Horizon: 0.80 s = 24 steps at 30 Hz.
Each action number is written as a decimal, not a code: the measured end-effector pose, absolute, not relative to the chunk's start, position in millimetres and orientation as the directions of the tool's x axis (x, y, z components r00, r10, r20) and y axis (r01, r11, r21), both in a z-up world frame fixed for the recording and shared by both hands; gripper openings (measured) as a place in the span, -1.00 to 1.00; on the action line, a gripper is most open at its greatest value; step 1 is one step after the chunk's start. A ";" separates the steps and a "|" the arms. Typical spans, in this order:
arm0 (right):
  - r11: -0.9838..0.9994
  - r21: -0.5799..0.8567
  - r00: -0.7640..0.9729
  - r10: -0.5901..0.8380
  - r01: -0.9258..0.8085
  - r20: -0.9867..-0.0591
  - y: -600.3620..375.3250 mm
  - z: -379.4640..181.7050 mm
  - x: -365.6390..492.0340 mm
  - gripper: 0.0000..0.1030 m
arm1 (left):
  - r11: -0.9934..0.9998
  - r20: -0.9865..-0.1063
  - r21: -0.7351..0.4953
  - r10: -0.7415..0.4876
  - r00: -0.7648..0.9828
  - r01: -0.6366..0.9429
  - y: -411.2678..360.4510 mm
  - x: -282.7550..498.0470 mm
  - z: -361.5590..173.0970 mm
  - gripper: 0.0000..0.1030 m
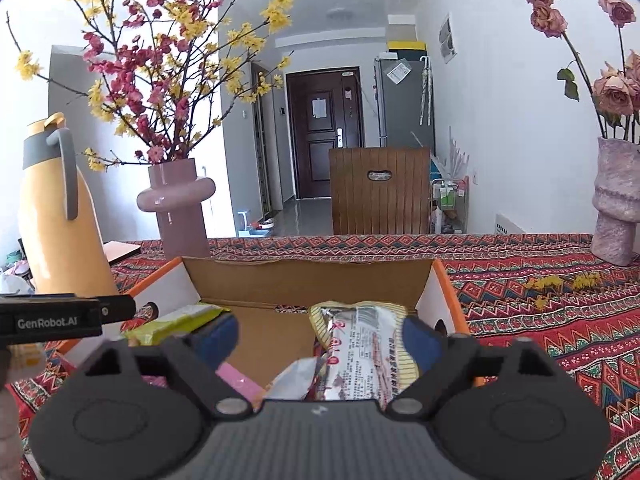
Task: Organize snacks
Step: 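Open both grippers to release the cookie packets into the box, then move both tools back toward the snack pile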
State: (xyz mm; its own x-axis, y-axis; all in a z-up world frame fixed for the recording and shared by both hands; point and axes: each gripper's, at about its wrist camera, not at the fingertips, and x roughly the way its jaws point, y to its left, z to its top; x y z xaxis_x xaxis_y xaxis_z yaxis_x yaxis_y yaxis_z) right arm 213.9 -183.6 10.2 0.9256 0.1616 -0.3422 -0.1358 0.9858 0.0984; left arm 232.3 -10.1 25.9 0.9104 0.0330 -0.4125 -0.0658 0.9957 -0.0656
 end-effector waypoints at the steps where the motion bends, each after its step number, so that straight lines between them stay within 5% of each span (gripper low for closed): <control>1: 0.986 0.107 0.927 0.160 -0.131 -0.340 -185.5 10.9 213.2 1.00 | 0.994 -0.403 -0.074 0.043 0.914 -0.080 -8.0 230.7 26.5 1.00; 24: 0.988 0.115 0.941 0.130 -0.099 -0.313 -196.4 28.2 205.2 1.00 | 0.993 -0.375 -0.063 0.065 0.925 -0.096 -10.9 218.7 42.7 1.00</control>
State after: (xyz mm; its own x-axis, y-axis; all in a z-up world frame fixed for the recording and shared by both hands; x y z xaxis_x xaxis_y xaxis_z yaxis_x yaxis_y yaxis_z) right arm 205.2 -196.4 28.2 0.9407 0.1304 -0.3131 -0.0989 0.9885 0.1146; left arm 218.7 -10.9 42.7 0.9249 0.0654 -0.3746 -0.0959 0.9934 -0.0633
